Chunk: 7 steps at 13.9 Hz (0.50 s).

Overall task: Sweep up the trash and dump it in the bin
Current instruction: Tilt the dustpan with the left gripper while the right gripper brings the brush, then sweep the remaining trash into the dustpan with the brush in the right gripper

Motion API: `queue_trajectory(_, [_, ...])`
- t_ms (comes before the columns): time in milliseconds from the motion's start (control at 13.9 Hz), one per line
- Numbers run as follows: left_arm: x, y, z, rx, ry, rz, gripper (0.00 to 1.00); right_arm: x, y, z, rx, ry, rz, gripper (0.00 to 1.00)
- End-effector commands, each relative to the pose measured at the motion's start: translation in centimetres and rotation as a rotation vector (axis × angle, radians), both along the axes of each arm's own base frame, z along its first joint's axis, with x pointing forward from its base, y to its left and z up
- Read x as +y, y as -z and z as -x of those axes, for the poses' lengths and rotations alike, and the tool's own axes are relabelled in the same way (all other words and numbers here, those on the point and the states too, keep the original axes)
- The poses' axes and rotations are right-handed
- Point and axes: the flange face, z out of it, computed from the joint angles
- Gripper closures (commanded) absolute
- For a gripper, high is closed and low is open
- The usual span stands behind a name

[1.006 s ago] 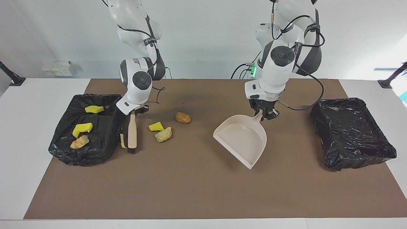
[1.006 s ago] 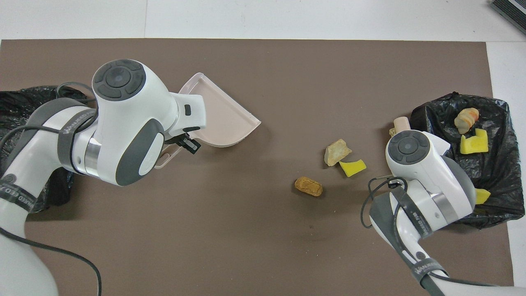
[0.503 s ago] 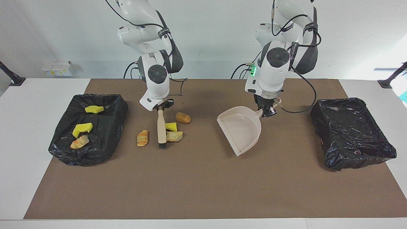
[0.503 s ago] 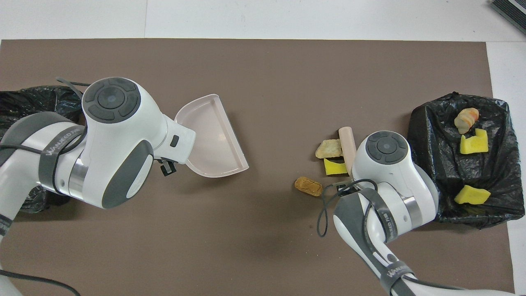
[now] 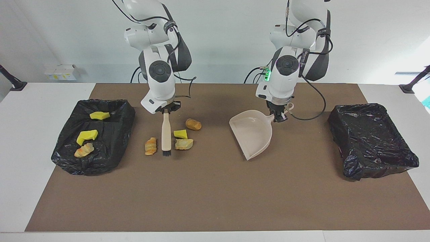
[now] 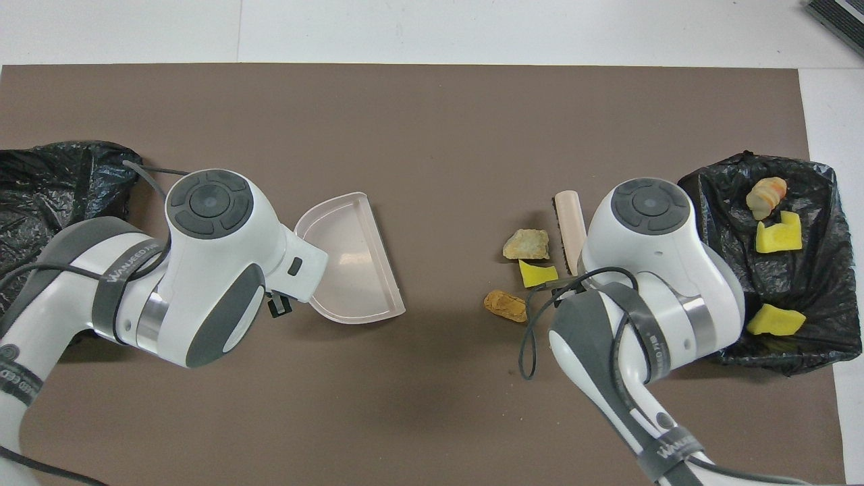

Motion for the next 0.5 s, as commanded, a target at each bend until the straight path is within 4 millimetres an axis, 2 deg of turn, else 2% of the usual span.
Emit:
queue_trajectory(0, [-1.4, -0.2, 1.9, -0.035, 0.07, 0.005, 1.0, -5.0, 1.8, 0.7, -0.032, -0.057, -0.032, 1.0])
queue_trajectory(144, [-2.3, 0.5, 1.9, -0.049, 0.084, 0.016, 1.0, -7.2, 3.4, 1.4, -0.026, -0.072, -0.049, 1.0])
queue_trajectory(287, [-2.9, 1.5, 1.7, -0.062, 0.1, 0.028, 1.0, -6.8, 5.2, 1.8, -0.035, -0.089, -0.055, 1.0])
queue_trajectory(431, [-3.0, 1.8, 1.6, -0.062, 0.108, 0.03, 1.0, -6.0, 6.1, 2.3, -0.018, -0.117, -0.06, 1.0])
